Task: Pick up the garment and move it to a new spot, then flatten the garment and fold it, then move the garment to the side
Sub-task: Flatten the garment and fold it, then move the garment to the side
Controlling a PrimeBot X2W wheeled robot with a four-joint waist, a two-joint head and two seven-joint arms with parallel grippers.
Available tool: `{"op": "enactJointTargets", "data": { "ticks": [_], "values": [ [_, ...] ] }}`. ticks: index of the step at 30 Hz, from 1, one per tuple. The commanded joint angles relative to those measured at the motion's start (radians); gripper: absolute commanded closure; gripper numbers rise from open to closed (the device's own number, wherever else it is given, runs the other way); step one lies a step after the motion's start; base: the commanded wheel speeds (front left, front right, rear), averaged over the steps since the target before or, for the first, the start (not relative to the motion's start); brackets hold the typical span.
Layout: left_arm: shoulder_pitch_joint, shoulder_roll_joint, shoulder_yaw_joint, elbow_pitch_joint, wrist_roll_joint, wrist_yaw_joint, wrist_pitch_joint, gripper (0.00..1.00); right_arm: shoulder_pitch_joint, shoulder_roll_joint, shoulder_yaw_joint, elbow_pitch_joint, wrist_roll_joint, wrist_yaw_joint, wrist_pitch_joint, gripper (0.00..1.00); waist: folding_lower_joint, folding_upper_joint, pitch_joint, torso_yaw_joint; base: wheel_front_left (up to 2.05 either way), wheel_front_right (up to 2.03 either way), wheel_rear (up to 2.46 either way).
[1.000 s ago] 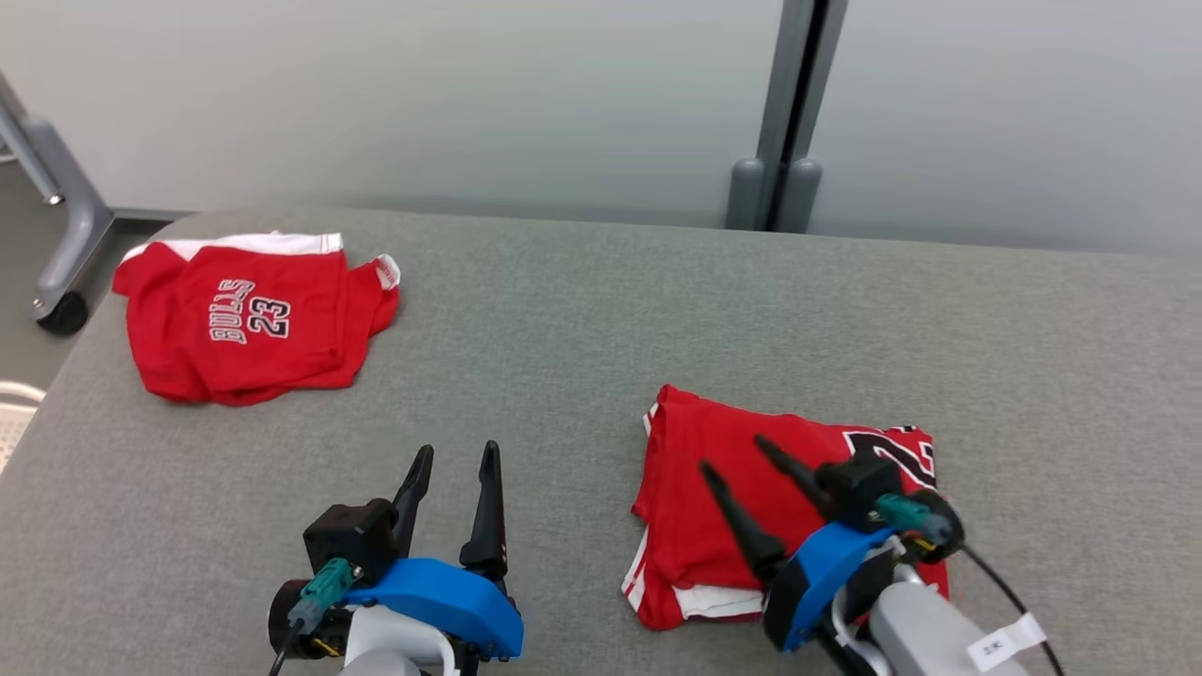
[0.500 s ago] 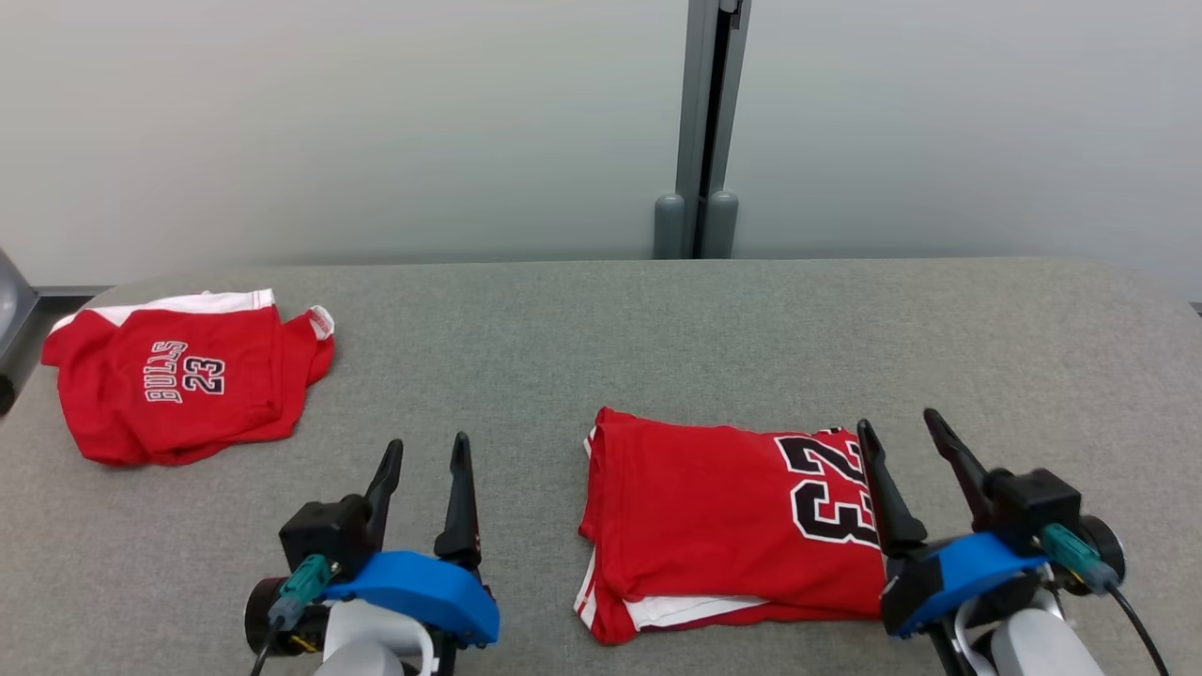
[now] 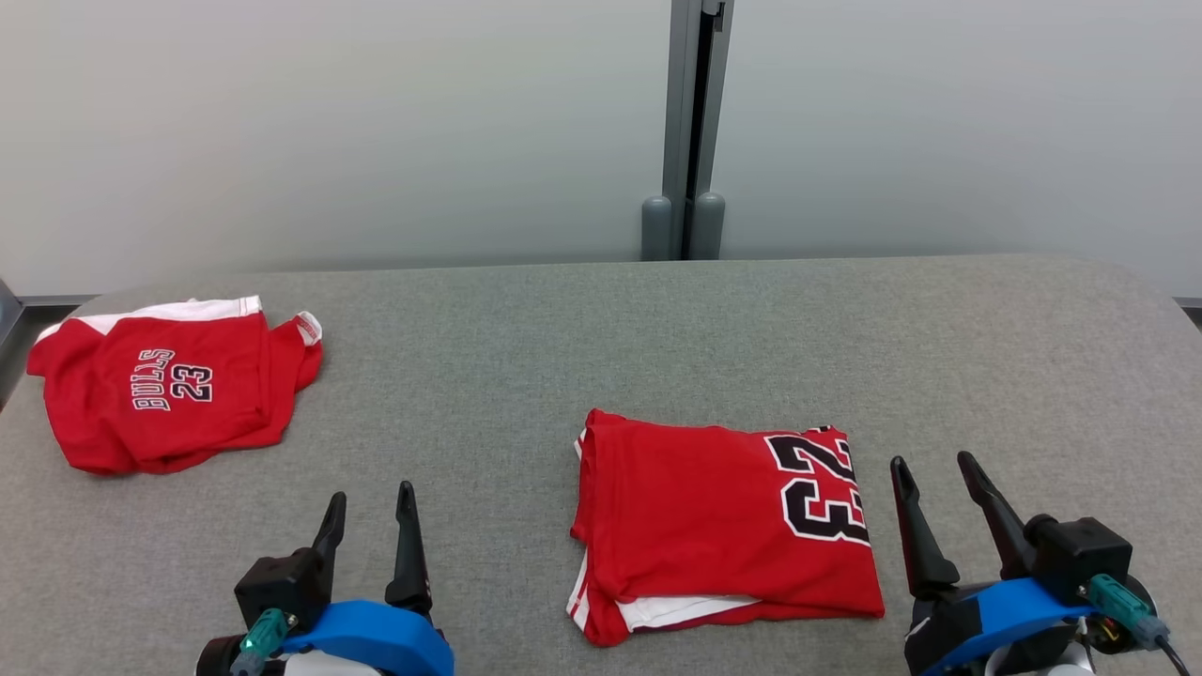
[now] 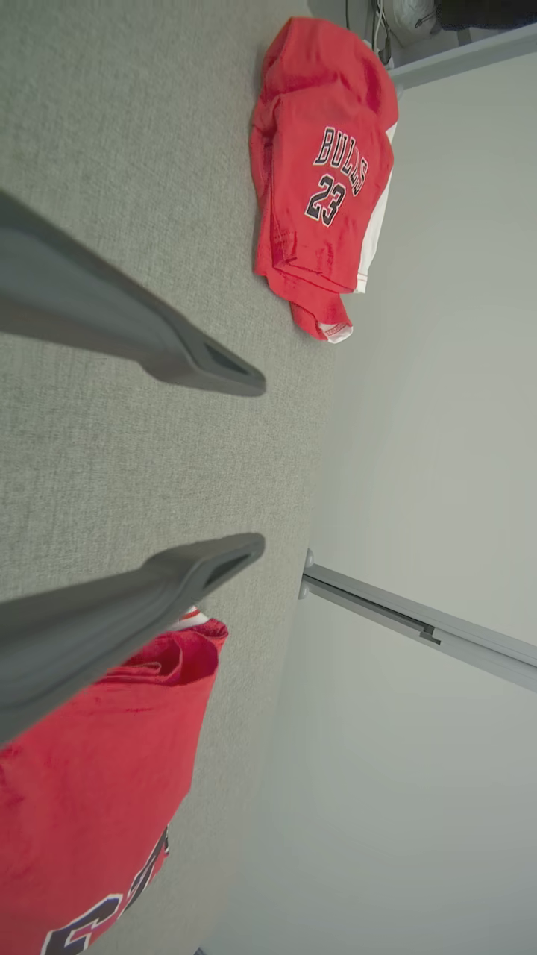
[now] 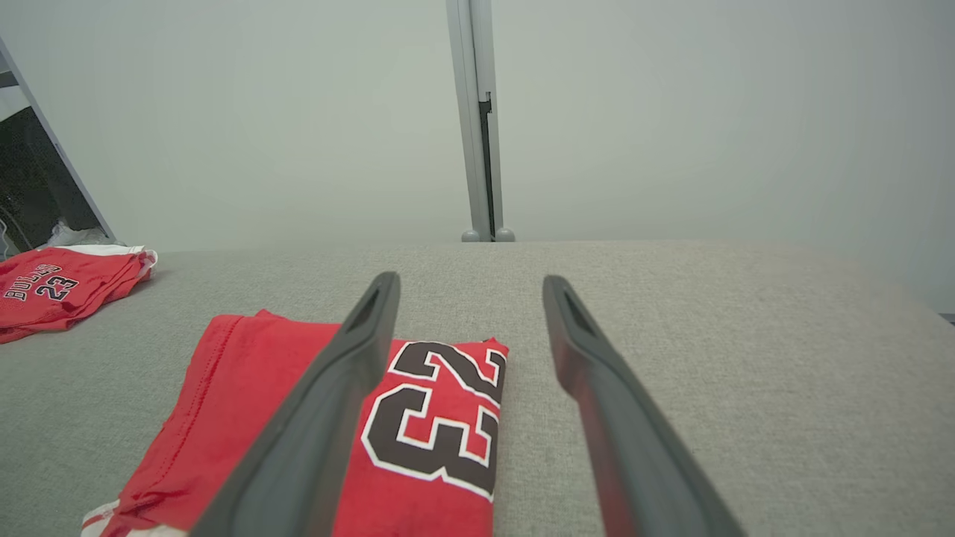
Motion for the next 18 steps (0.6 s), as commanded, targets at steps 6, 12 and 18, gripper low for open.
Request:
{"op": "enactJointTargets", "data": {
  "ticks": [6,12,18],
  "values": [
    [0.006,0.009,0.0,0.022,0.029,-0.012,-0.005,0.0,0.013,0.001,-0.007,-0.004,0.003,0.0,0.008,0.0,0.0,0.0001,0.001,0.006,0.0,0.0,0.0],
    [-0.007,0.013,-0.001,0.046,0.037,-0.017,-0.005,0.0,0.009,0.001,-0.011,0.003,0.003,0.0,0.008,0.0,0.0,0.0001,0.003,0.008,0.0,0.0,0.0],
    [-0.012,0.007,0.005,0.051,0.033,-0.017,-0.005,0.0,0.002,0.001,-0.015,0.013,0.002,0.0,0.005,0.0,0.0,0.0001,0.005,0.008,0.0,0.0,0.0]
  ]
}}
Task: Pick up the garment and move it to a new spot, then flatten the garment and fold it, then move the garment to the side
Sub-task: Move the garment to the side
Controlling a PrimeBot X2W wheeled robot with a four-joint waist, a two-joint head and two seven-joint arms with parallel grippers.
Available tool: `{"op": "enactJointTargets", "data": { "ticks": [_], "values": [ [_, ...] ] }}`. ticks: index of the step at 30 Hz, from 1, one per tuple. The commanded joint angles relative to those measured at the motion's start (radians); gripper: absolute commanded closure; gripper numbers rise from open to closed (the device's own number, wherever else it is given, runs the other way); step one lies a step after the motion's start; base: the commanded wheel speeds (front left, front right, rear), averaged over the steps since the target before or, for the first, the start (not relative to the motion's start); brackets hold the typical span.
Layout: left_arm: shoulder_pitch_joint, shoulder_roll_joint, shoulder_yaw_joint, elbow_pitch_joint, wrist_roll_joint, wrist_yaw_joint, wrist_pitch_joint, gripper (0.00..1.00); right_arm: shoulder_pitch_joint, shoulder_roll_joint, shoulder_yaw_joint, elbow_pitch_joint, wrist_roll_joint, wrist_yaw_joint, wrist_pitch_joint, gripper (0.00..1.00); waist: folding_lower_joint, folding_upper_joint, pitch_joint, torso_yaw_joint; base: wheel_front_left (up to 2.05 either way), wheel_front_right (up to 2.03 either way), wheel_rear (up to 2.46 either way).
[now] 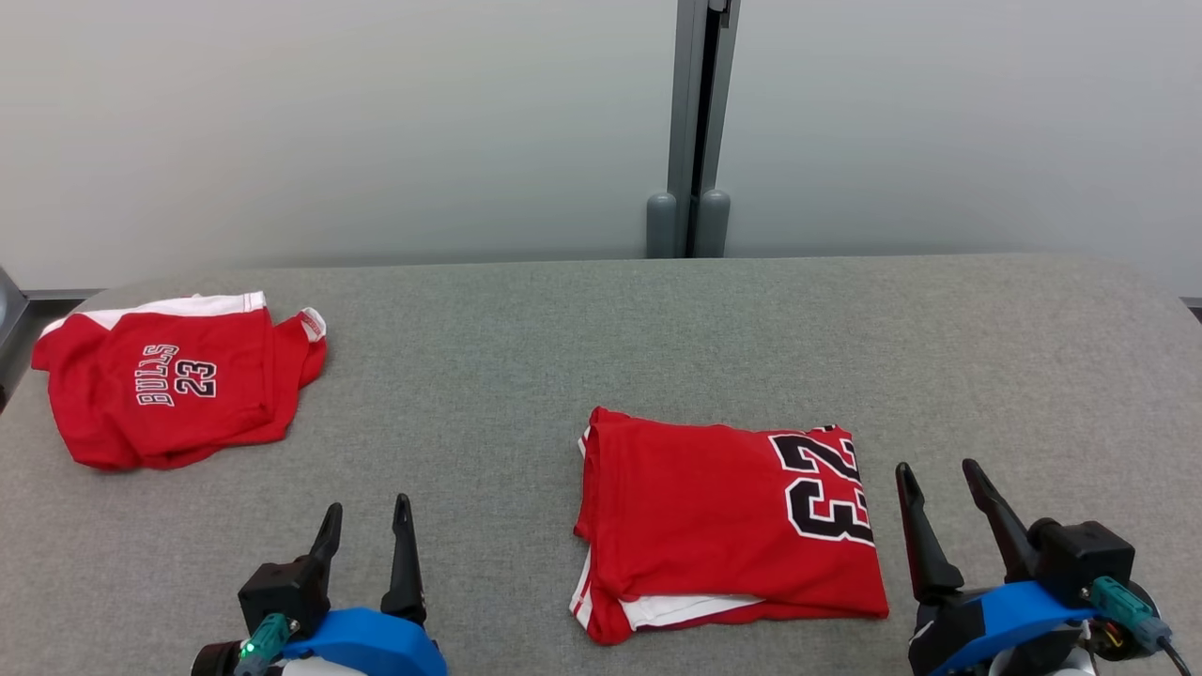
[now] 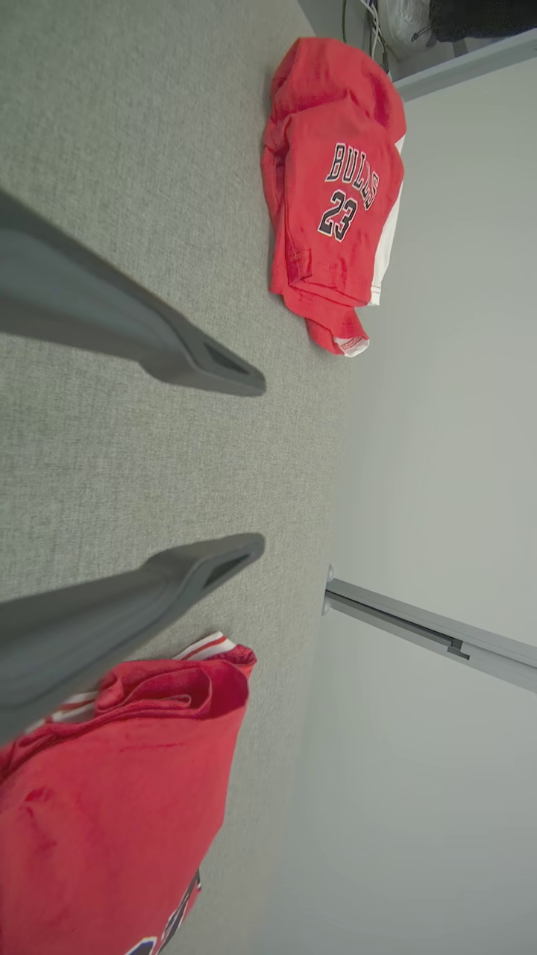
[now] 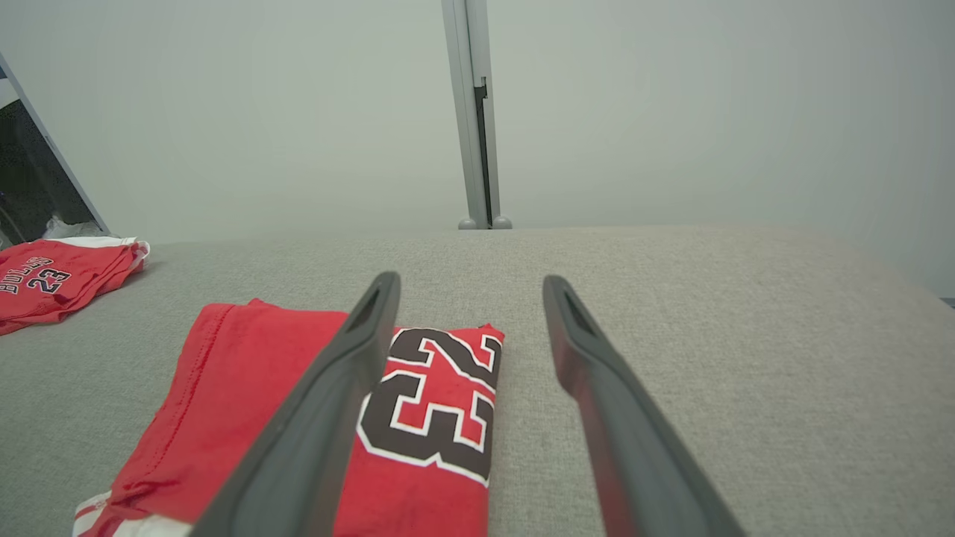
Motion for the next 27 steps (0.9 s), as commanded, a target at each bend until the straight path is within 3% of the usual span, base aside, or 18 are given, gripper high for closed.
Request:
{"op": "enactJointTargets", "data": {
  "ticks": [1,15,21,27],
  "values": [
    [-0.01,0.0,0.003,0.0,0.002,-0.001,-0.005,0.0,-0.004,0.0,-0.003,0.004,-0.007,0.0,-0.004,0.0,0.0,0.0,0.001,0.0,0.0,0.0,0.0],
    [-0.024,-0.007,0.002,0.006,0.004,-0.002,-0.005,0.0,-0.066,0.0,-0.038,0.012,-0.062,0.0,0.049,0.0,0.0,0.0,0.014,0.007,0.0,0.0,0.0],
    [-0.042,-0.012,0.0,-0.001,0.01,-0.006,-0.005,0.0,-0.145,-0.012,-0.045,0.02,-0.107,0.0,0.211,0.0,0.0,0.0,0.044,0.027,0.0,0.0,0.0],
    [-0.062,-0.024,0.013,-0.01,0.011,-0.006,-0.005,0.0,-0.206,-0.074,-0.033,0.056,-0.041,0.0,0.389,0.0,0.0,0.0,0.085,0.062,0.0,0.0,0.0]
  ]
}}
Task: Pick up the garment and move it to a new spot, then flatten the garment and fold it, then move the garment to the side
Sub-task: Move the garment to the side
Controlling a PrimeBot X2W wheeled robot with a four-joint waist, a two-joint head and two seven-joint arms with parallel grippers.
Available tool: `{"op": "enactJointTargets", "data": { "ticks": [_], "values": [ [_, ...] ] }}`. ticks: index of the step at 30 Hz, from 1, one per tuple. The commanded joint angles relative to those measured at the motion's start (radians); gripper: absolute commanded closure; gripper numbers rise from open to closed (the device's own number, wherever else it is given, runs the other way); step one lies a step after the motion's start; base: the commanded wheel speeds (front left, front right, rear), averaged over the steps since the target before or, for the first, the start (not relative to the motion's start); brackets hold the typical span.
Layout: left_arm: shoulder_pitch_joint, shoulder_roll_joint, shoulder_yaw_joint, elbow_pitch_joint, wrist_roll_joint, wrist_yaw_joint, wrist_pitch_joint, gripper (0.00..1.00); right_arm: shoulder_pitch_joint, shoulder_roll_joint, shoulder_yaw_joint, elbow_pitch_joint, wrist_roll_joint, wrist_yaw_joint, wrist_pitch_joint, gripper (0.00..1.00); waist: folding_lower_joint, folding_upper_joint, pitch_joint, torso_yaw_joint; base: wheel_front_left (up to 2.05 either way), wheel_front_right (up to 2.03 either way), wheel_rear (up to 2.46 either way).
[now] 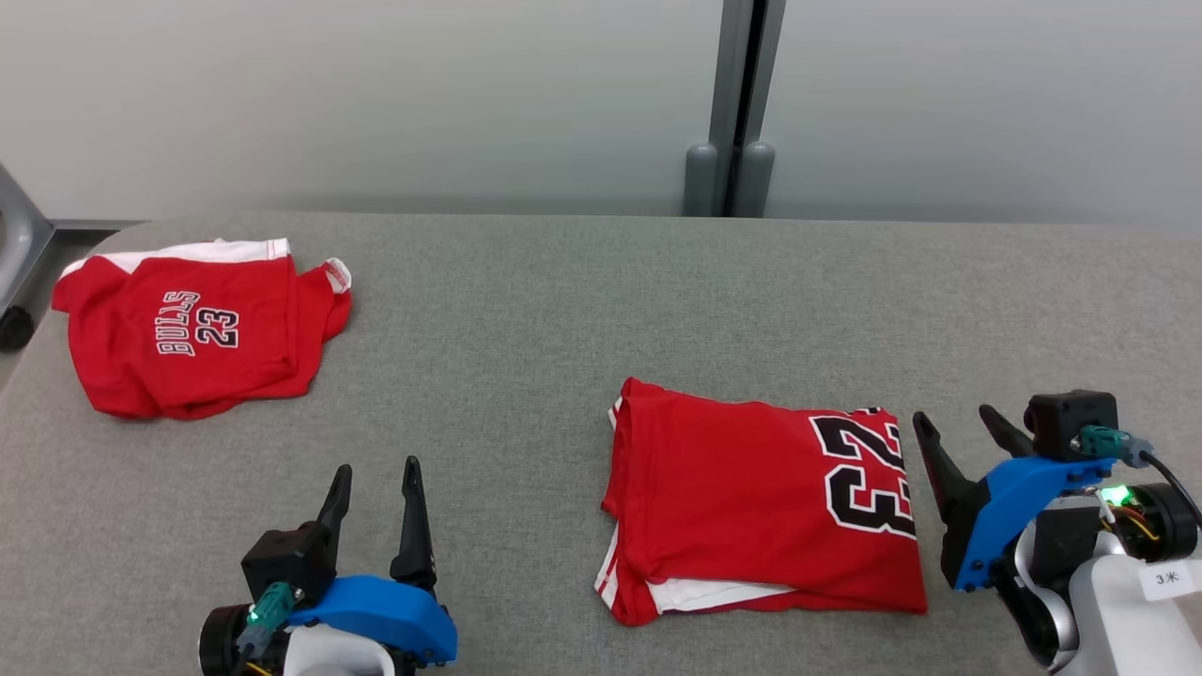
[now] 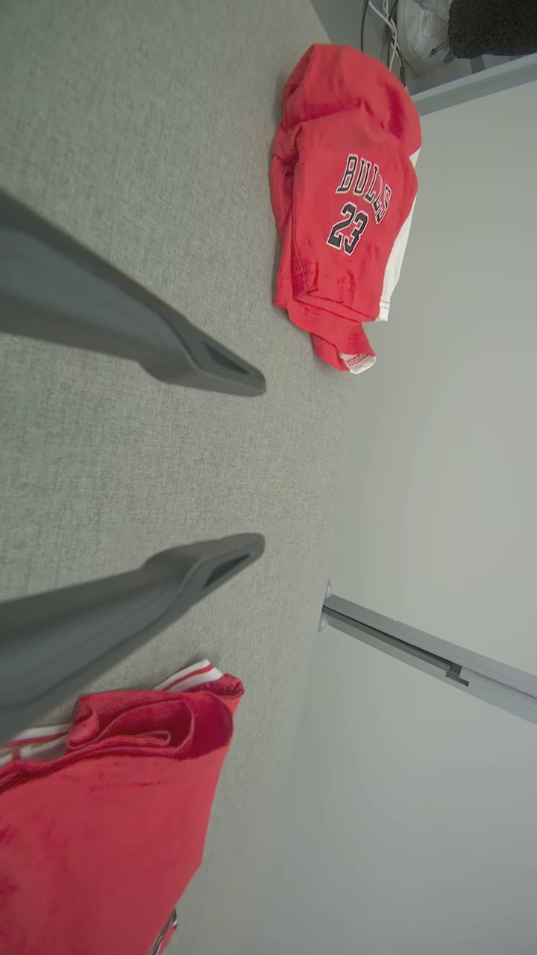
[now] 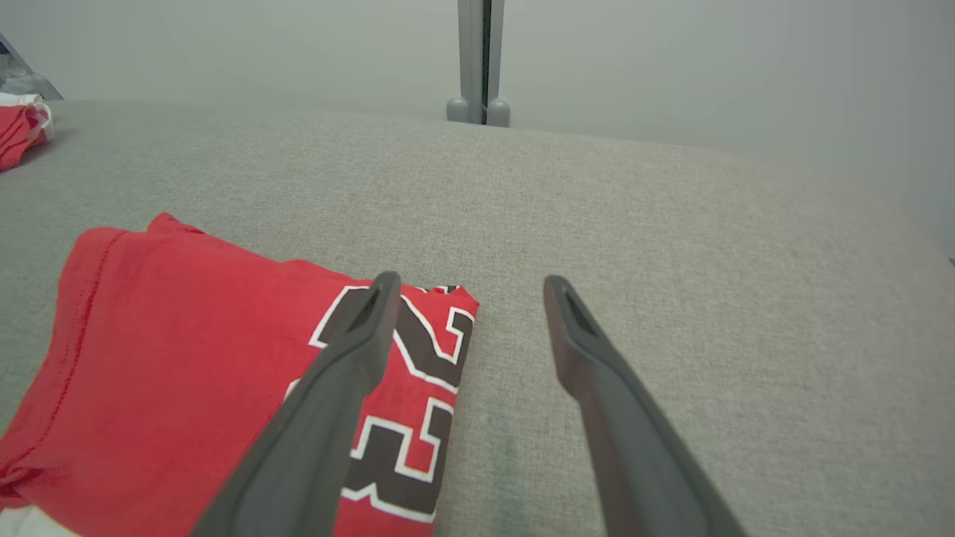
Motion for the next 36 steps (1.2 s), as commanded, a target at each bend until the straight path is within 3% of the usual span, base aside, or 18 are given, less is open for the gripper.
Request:
{"op": "enactJointTargets", "data": {
  "ticks": [1,9,21,22,24,25,26,31,36],
  "values": [
    [-0.017,-0.005,0.005,-0.003,0.004,-0.001,-0.005,0.0,-0.015,-0.021,0.012,0.016,0.018,0.0,0.029,0.0,-0.0001,-0.0001,0.02,0.018,0.0,0.0,0.0],
    [-0.023,-0.021,0.033,-0.003,0.019,-0.009,-0.005,0.0,-0.005,-0.055,0.029,0.09,0.124,0.0,0.141,0.0,-0.0001,-0.0001,0.068,0.05,0.0,0.0,0.0],
    [-0.039,-0.044,0.067,0.004,0.049,-0.025,-0.005,0.0,-0.051,-0.058,0.092,0.201,0.174,0.0,0.172,0.0,-0.0001,-0.0001,0.109,0.061,0.0,0.0,0.0],
    [-0.04,-0.044,0.07,0.005,0.052,-0.027,-0.005,0.0,-0.059,-0.058,0.098,0.21,0.178,0.0,0.169,0.52,-0.0001,-0.0001,0.111,0.061,0.0,0.0,0.0],
    [-0.039,-0.047,0.075,0.008,0.059,-0.028,-0.005,0.0,-0.075,-0.059,0.109,0.228,0.18,0.0,0.163,0.69,-0.0001,-0.0001,0.115,0.061,0.0,0.0,0.0],
    [-0.038,-0.05,0.076,0.009,0.061,-0.03,-0.005,0.0,-0.083,-0.06,0.112,0.236,0.182,0.0,0.159,0.9,-0.0001,-0.0001,0.116,0.061,0.0,0.0,0.0],
    [-0.038,-0.052,0.075,0.011,0.065,-0.033,-0.005,0.0,-0.089,-0.062,0.114,0.243,0.184,0.0,0.154,1.0,-0.0001,-0.0001,0.117,0.06,0.0,0.0,0.0],
    [-0.044,-0.054,0.064,0.01,0.087,-0.039,-0.005,0.0,-0.133,-0.079,0.103,0.273,0.189,-0.001,0.11,1.0,-0.0001,-0.0001,0.125,0.041,0.0,0.0,0.0],
    [-0.042,-0.05,0.051,-0.012,0.107,-0.037,-0.005,0.0,-0.176,-0.106,0.094,0.273,0.169,0.0,0.063,1.0,-0.0001,-0.0001,0.143,-0.029,0.0,0.0,0.0]
  ]
}}
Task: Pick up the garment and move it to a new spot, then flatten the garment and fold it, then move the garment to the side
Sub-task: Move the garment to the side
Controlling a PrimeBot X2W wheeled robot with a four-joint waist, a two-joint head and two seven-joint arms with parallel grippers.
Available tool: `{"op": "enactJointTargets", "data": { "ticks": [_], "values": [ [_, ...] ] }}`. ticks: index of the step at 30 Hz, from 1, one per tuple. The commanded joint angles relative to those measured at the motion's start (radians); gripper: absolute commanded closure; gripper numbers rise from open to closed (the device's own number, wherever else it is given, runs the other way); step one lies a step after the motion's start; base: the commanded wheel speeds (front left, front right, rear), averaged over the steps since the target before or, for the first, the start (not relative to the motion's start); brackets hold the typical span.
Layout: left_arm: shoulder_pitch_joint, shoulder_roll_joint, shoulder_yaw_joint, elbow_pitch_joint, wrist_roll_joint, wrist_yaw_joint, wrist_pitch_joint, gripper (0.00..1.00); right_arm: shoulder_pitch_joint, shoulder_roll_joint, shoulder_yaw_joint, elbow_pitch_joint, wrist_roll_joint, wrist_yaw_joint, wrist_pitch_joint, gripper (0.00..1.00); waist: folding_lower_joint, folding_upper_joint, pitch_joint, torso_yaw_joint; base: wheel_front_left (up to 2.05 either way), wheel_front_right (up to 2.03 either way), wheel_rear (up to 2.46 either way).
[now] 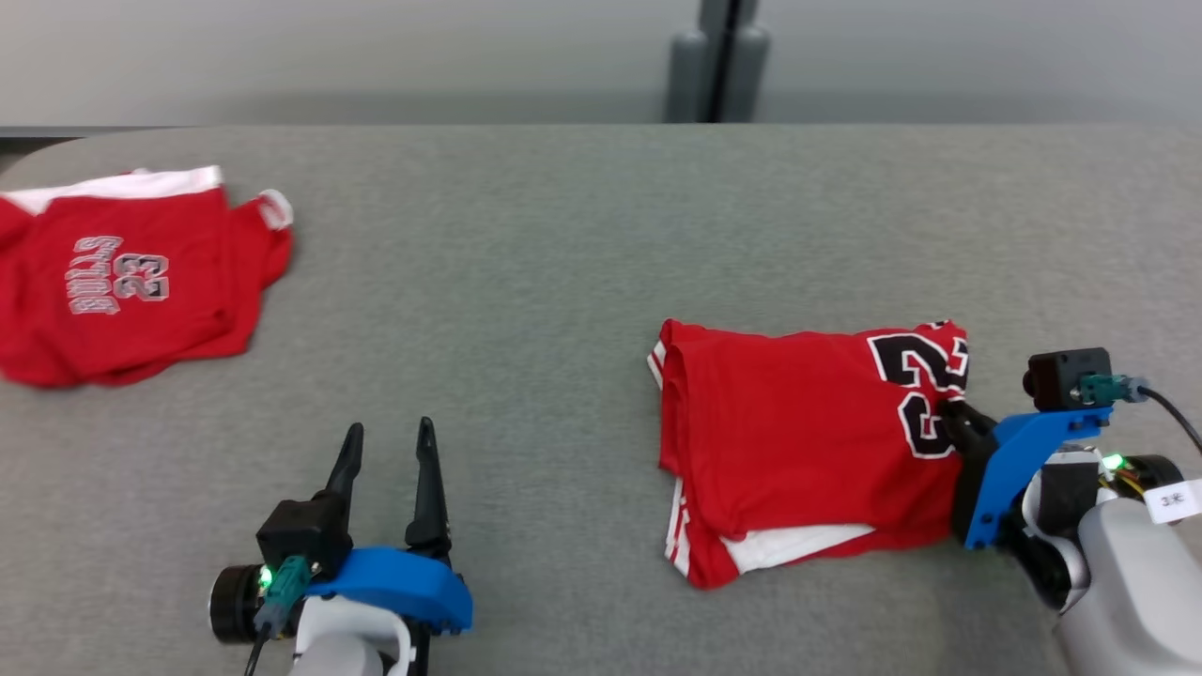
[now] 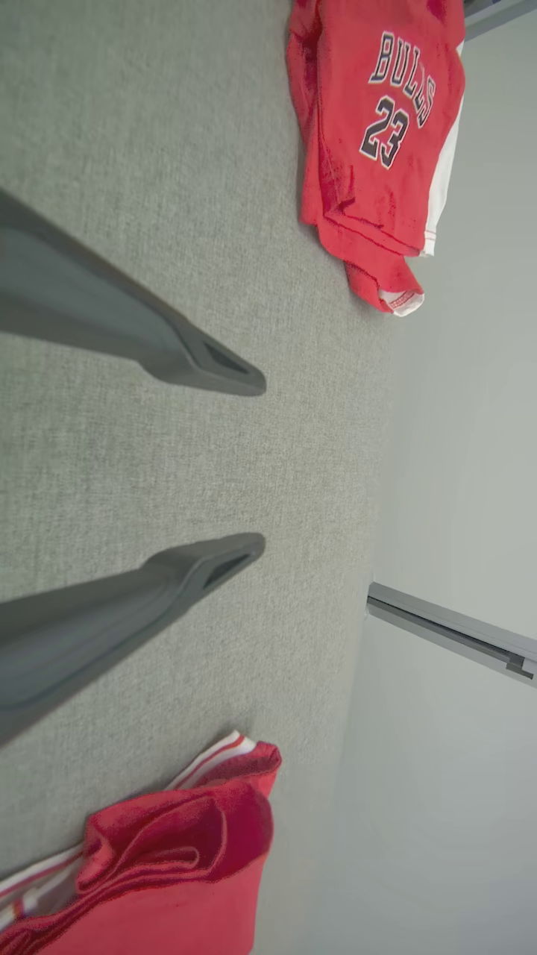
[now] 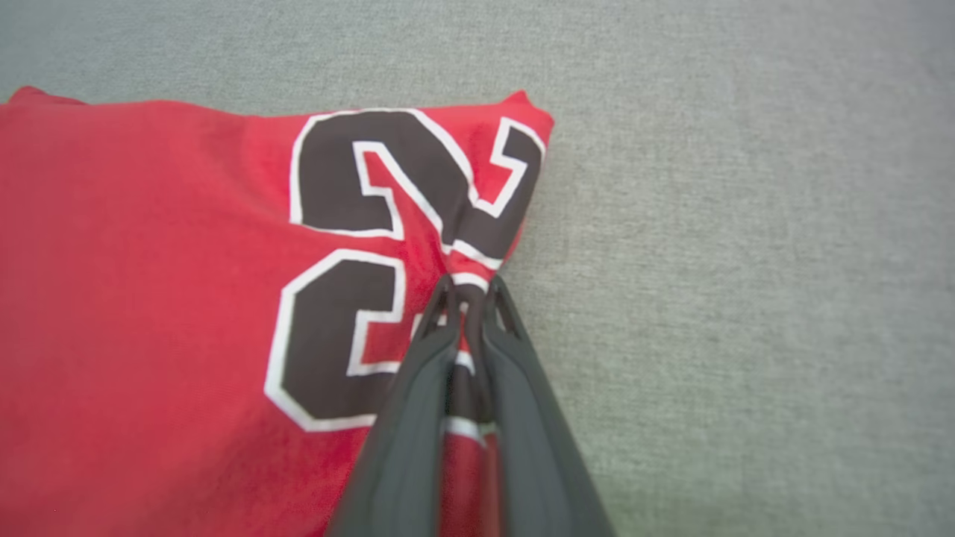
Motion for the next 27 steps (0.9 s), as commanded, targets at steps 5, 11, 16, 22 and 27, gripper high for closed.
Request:
{"op": "enactJointTargets", "data": {
  "ticks": [5,11,16,22,27],
  "values": [
    [-0.023,0.012,-0.021,-0.029,0.019,-0.002,0.011,0.0,-0.045,-0.052,-0.013,-0.017,-0.02,-0.001,-0.026,1.0,0.0,-0.0002,0.014,-0.111,0.0,0.0,0.0],
    [-0.052,0.033,-0.037,-0.062,0.039,-0.001,0.037,0.0,-0.075,-0.077,-0.04,-0.042,-0.023,-0.001,-0.047,1.0,0.0,-0.0002,0.042,-0.241,0.0,0.0,0.0],
    [-0.074,0.043,-0.052,-0.079,0.05,-0.002,0.063,0.0,-0.09,-0.051,-0.054,-0.049,-0.043,0.0,-0.063,1.0,0.0,-0.0002,0.055,-0.303,0.0,0.0,0.0],
    [-0.091,0.048,-0.066,-0.091,0.055,-0.003,0.076,0.0,-0.126,-0.027,-0.044,-0.023,-0.055,0.0,-0.09,1.0,0.0,-0.0002,0.07,-0.298,0.0,0.0,0.0],
    [-0.087,0.052,-0.061,-0.1,0.052,0.01,0.077,0.0,-0.184,-0.04,-0.043,0.015,-0.069,0.0,-0.104,1.0,0.0,-0.0002,0.084,-0.254,0.0,0.0,0.0]
  ]
}}
